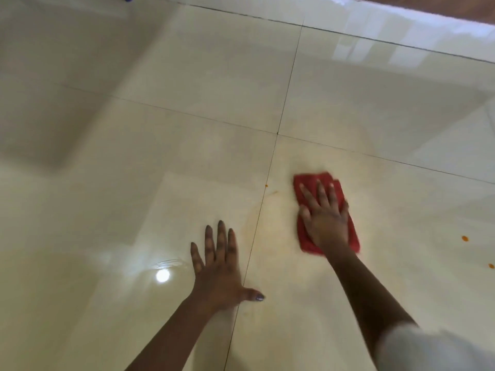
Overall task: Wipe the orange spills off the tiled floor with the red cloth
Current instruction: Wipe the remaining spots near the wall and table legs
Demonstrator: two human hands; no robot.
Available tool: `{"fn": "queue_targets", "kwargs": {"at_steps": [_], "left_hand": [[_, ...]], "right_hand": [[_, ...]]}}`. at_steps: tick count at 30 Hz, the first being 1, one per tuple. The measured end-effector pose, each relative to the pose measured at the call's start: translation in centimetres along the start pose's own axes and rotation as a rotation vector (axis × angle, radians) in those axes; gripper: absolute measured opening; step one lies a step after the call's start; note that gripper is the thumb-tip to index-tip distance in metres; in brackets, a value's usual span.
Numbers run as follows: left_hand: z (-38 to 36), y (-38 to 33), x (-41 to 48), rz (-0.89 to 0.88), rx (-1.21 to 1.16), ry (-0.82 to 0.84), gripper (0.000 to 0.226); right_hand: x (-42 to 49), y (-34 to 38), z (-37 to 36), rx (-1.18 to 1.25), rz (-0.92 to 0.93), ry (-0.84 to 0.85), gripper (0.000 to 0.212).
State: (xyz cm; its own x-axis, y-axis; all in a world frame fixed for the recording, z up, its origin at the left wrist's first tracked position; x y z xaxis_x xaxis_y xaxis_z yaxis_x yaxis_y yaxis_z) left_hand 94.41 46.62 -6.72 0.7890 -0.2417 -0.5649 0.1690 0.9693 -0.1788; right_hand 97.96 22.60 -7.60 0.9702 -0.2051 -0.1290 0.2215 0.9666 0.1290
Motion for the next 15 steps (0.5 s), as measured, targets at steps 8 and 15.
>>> {"fn": "queue_targets", "kwargs": {"at_steps": [8,15], "left_hand": [[-0.3,0.5,0.1,-0.025,-0.078,-0.097,0.148],[-0.1,0.0,0.0,0.009,-0.06,-0.04,0.147]], "right_hand": [[-8.2,5.2,-2.0,-0.038,0.402,0.008,0.054],[5.6,7.2,-0.2,0.041,0.109,0.062,0.052]]}}
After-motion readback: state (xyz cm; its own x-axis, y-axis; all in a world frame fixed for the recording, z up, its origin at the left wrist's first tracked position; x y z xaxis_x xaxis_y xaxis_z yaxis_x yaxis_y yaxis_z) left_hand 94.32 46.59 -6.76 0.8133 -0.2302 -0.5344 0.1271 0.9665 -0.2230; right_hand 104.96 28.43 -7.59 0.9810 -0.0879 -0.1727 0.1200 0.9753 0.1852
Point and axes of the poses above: each hand's wrist, its own x-axis towards the middle knuckle, its own z-axis out of the back of the hand, y = z × x, the point moved 1 cm from there along x, towards the middle knuckle, and after that the axes turned 5 degrees about z, right-handed, at the moved point
